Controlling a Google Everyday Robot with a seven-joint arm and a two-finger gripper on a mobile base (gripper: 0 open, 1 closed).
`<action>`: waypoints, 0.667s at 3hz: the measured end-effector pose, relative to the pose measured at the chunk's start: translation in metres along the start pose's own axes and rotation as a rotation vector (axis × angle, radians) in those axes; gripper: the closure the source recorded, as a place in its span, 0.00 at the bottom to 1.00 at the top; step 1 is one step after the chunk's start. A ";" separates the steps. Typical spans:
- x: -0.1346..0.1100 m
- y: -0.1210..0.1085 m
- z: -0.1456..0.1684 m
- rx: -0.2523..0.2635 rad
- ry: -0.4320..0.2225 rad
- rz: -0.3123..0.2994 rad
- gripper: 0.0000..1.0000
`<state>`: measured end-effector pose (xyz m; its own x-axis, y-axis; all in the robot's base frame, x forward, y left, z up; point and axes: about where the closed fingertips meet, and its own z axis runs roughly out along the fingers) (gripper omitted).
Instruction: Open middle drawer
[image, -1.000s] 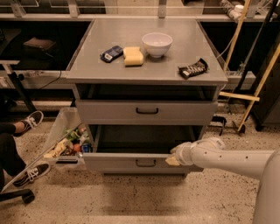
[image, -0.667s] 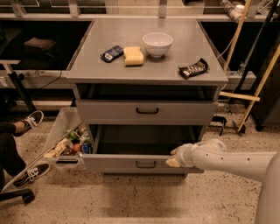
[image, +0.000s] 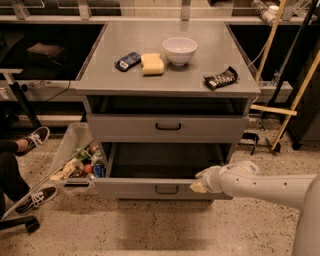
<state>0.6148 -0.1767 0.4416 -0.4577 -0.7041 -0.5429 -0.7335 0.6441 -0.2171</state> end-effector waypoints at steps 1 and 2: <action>-0.001 0.001 -0.001 0.000 0.000 0.000 1.00; 0.004 0.005 -0.004 0.000 -0.001 0.006 1.00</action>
Offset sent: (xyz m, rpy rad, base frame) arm -0.3974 -0.0566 -0.1596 0.1109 0.0093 -0.2229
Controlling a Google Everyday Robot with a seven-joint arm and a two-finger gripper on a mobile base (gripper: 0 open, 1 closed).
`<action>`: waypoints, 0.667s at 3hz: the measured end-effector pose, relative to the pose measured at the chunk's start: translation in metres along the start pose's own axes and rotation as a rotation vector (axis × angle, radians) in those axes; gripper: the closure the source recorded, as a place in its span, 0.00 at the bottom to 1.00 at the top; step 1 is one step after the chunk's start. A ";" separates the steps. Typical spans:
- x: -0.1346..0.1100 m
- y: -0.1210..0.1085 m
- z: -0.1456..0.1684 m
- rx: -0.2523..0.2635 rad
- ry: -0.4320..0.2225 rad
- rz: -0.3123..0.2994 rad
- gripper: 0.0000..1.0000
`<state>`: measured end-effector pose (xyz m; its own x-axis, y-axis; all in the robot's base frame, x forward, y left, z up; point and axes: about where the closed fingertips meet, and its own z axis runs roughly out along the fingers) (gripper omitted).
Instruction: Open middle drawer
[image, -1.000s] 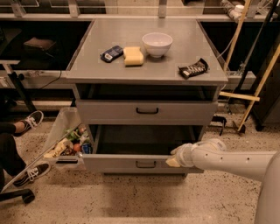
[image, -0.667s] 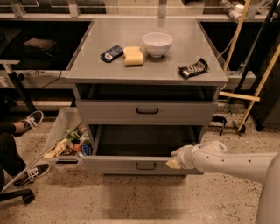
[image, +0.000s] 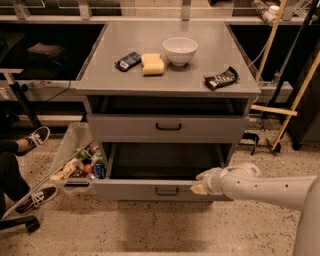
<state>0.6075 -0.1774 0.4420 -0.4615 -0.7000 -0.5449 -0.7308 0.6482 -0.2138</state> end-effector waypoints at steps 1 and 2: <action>-0.001 0.001 -0.001 0.000 0.000 0.000 1.00; 0.003 0.005 -0.003 -0.001 -0.001 0.006 1.00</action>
Offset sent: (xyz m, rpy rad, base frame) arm -0.4027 -0.0523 -0.1692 0.1320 0.0433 -0.2093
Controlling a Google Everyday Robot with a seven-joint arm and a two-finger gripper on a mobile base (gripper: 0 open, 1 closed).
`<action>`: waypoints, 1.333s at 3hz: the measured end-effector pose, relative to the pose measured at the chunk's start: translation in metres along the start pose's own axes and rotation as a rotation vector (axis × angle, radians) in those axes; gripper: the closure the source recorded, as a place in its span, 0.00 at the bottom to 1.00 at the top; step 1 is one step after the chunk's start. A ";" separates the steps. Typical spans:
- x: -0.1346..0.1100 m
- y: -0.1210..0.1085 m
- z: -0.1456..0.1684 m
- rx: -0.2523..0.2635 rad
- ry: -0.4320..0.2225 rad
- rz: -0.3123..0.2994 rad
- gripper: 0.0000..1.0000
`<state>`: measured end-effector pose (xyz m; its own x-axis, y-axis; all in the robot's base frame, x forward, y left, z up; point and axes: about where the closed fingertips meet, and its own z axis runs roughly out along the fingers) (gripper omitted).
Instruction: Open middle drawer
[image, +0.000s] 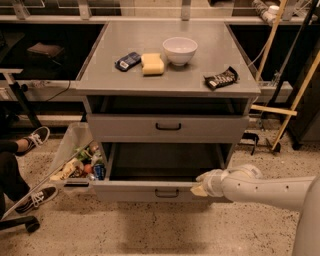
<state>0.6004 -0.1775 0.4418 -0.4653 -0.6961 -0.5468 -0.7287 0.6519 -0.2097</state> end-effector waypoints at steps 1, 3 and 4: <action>-0.001 0.001 -0.001 0.000 0.000 0.000 1.00; 0.003 0.007 -0.005 -0.002 -0.001 0.007 1.00; 0.008 0.011 -0.008 -0.004 -0.002 0.014 1.00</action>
Offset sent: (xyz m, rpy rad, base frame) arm -0.4006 -0.0478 -0.1748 0.1462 0.0515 -0.2010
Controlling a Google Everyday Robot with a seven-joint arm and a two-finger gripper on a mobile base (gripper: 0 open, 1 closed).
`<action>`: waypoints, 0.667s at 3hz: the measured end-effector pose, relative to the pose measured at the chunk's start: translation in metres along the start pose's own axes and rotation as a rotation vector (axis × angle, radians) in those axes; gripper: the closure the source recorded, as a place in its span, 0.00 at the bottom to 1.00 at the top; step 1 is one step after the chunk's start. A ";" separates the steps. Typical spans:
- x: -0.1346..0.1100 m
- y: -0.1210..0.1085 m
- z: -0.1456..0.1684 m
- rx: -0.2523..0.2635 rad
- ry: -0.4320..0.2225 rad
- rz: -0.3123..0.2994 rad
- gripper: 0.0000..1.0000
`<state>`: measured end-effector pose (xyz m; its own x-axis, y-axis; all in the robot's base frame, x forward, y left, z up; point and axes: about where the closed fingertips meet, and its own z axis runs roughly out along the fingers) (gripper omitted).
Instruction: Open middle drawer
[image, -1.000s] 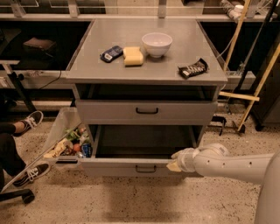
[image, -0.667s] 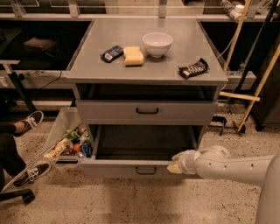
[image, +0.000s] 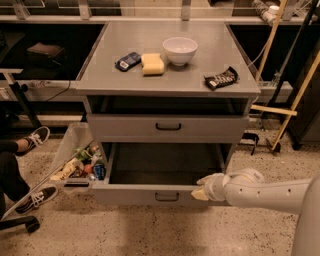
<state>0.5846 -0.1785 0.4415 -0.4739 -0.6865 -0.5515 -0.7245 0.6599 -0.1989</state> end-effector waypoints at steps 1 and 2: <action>-0.002 0.001 -0.001 0.000 0.000 0.000 1.00; 0.004 0.005 -0.004 -0.002 -0.001 0.006 1.00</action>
Offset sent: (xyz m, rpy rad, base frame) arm -0.4018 -0.0476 -0.1828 0.1443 0.0500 -0.1825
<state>0.5770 -0.1789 0.4418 -0.4779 -0.6819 -0.5537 -0.7227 0.6636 -0.1935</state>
